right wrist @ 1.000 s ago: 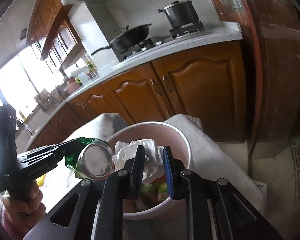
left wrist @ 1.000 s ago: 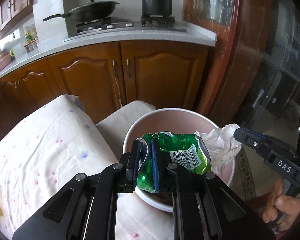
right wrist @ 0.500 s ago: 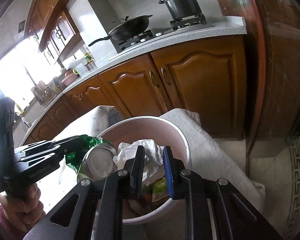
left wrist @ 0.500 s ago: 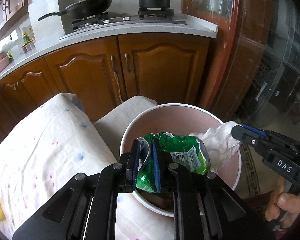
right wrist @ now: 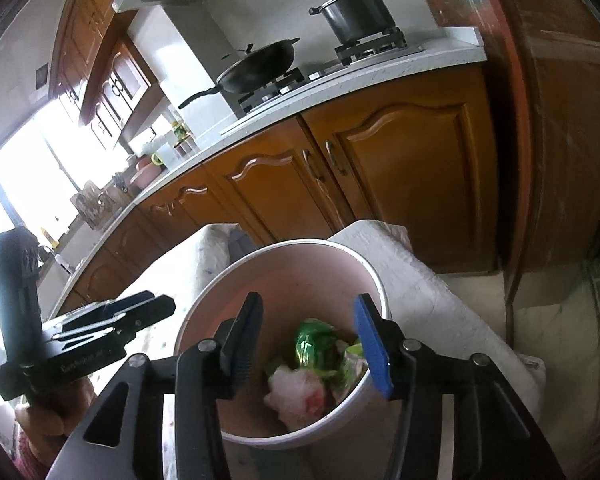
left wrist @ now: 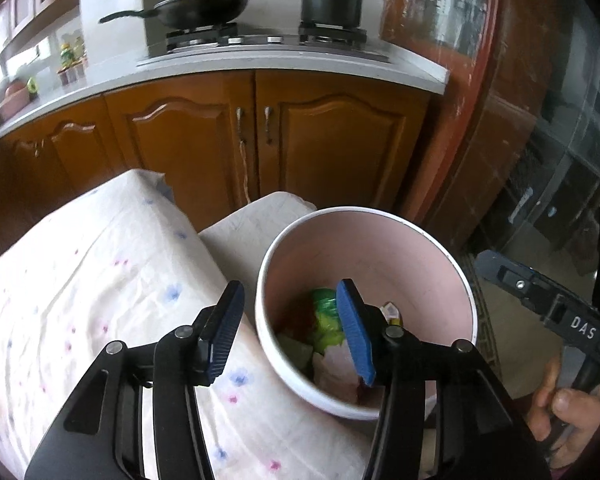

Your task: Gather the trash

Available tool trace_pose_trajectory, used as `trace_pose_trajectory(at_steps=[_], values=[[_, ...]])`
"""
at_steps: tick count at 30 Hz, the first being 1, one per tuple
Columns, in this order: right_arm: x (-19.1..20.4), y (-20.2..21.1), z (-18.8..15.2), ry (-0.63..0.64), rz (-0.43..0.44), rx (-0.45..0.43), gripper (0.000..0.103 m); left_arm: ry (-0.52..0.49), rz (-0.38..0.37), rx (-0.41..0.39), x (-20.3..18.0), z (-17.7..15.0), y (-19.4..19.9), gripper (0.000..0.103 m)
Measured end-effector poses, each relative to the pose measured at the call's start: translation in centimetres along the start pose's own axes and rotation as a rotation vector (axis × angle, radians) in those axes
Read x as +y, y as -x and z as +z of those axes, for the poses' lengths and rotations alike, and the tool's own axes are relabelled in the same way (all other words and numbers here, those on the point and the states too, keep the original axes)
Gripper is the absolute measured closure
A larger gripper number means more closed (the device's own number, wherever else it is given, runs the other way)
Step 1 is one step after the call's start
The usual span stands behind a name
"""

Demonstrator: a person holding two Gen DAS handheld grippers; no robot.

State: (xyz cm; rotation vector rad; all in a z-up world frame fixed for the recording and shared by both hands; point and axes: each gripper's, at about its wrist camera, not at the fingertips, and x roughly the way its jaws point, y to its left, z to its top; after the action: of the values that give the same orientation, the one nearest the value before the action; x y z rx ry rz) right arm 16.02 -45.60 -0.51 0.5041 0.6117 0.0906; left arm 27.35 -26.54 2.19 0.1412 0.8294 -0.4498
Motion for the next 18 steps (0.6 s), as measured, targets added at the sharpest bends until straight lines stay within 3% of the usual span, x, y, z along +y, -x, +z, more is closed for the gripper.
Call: trace_pose_trajectory(at_steps=[3,9,18], values=[[0.2,0.4,-0.2,-0.011,0.010,-0.018,0.037,0.041,-0.005,-0.002,1.0,-0.7,0.6,0.052],[1.0,1.4,-1.2,-0.039,0.039,-0.047,0.021,0.125,-0.009,-0.019,2.9,-3.0,2.6,0.044],[3.8,3.2,-3.9,-0.058,0.069,-0.085,0.010,0.263,-0.011,-0.070,6.5,-7.3,6.2,0.027]])
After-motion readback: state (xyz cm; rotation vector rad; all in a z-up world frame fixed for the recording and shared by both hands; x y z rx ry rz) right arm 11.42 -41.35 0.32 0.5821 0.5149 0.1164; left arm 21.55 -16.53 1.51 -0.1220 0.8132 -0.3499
